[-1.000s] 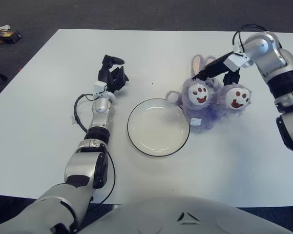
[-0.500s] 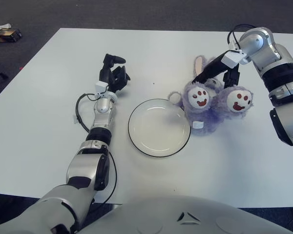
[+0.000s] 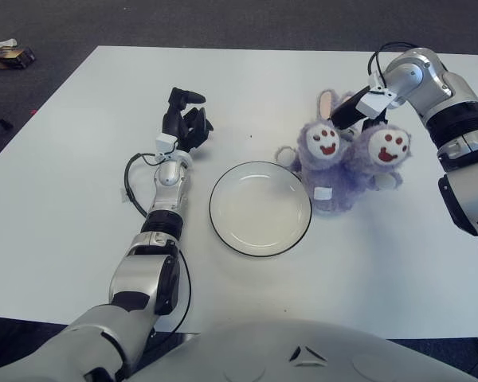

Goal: Put the doll into the plate.

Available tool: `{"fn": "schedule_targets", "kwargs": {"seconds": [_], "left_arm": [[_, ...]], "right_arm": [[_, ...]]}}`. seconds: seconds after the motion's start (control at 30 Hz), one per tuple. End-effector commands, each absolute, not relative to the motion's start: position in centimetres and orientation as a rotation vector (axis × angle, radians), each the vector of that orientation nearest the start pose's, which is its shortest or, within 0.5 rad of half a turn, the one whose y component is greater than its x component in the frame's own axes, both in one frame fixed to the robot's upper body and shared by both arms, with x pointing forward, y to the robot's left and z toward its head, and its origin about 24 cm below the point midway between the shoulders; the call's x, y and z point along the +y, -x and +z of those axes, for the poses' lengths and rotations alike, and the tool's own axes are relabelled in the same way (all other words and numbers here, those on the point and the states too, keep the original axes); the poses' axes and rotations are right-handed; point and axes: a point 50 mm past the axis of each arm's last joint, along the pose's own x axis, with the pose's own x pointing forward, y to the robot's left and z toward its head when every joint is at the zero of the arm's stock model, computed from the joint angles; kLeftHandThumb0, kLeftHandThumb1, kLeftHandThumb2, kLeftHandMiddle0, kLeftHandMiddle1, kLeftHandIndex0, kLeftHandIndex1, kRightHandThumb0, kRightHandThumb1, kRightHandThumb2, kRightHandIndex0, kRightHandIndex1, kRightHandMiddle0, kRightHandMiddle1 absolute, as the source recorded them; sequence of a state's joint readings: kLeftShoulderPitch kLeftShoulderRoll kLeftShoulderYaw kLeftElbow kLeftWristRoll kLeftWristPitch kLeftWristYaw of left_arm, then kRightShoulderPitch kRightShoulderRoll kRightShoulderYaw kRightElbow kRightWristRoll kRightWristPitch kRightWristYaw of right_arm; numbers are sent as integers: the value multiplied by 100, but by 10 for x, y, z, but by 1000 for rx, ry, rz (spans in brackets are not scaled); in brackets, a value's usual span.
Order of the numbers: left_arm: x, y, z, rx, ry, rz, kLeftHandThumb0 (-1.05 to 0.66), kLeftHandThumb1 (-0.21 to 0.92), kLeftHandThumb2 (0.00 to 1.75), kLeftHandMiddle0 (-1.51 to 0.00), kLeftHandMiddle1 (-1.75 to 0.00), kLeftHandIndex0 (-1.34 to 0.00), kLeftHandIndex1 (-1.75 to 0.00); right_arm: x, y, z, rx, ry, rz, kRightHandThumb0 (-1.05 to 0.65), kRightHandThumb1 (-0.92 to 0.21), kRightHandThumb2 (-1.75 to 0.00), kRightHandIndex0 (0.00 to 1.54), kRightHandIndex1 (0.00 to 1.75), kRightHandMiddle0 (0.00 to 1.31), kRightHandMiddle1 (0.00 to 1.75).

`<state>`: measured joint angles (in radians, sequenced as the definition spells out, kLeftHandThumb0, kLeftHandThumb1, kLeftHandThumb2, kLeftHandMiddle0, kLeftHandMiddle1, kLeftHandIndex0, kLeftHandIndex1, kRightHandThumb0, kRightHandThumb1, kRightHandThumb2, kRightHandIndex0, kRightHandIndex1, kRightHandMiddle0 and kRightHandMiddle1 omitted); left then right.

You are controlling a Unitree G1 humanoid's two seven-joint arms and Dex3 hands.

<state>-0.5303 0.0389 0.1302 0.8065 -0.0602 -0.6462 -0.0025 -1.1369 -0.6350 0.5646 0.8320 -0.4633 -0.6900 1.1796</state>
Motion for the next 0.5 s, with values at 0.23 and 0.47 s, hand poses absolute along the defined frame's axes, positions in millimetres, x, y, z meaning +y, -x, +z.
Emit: {"fn": "schedule_targets", "kwargs": {"seconds": [0.23, 0.47], "left_arm": [[150, -314, 27, -199, 51, 37, -37, 78, 71, -84, -175, -29, -175], [152, -315, 28, -200, 53, 43, -37, 78, 71, -84, -175, -29, -175]], "right_arm": [[-180, -356, 157, 139, 1758, 1213, -51, -85, 0, 51, 2, 77, 17], [-199, -349, 150, -36, 1599, 834, -39, -91, -4, 50, 60, 73, 108]]}}
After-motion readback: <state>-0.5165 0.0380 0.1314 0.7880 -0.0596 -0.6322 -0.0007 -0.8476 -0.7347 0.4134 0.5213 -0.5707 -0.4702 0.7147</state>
